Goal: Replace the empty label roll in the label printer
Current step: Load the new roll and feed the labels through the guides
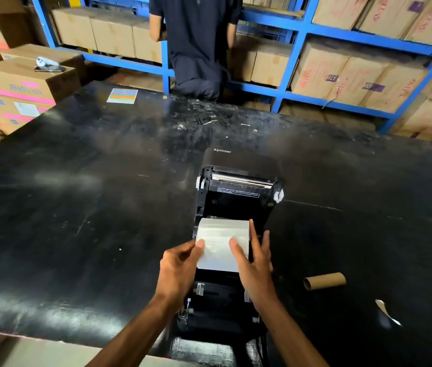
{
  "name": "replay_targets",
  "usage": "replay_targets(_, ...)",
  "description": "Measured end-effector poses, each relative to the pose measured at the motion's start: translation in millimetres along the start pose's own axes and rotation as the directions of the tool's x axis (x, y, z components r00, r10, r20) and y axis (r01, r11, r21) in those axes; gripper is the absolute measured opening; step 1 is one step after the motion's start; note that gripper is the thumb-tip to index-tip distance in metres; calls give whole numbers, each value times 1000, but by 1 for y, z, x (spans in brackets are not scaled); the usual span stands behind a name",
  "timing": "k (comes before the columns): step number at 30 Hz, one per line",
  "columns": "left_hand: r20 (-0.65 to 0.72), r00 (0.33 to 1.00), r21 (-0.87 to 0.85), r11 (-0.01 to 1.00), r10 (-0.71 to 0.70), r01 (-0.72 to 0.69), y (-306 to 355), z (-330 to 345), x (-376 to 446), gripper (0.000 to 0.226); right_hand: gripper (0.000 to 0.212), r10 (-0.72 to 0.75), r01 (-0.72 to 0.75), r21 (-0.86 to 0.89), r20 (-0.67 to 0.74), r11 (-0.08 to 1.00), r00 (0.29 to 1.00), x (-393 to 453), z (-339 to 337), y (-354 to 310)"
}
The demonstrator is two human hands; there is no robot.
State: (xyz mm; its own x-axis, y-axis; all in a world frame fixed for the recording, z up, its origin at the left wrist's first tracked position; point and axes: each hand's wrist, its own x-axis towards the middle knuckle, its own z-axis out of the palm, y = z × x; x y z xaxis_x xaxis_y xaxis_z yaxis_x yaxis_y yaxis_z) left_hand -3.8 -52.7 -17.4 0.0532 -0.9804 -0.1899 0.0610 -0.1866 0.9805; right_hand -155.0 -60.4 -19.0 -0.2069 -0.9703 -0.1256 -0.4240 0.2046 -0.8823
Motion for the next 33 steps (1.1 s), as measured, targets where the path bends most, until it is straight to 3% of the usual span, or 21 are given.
replay_targets(16, -156, 981, 310, 949, 112, -59, -6, 14, 9, 34, 66, 89, -73, -92, 185, 993, 979, 10, -22, 22)
replay_targets(21, -162, 979, 323, 944, 121, -64, -10, 17, 4, 36, 80, 119, -104, -84, 209, 991, 971, 9, -26, 27)
replay_targets(25, -169, 978, 346, 937, 119, -54, -13, 16, 3, 34, 69, 94, -73, -97, 231, 993, 968, 12, -26, 29)
replay_targets(33, -93, 987, 460, 885, 131, -74, -4, 11, 9, 25, 67, 126, -68, -228, 251, 971, 960, 15, -27, 24)
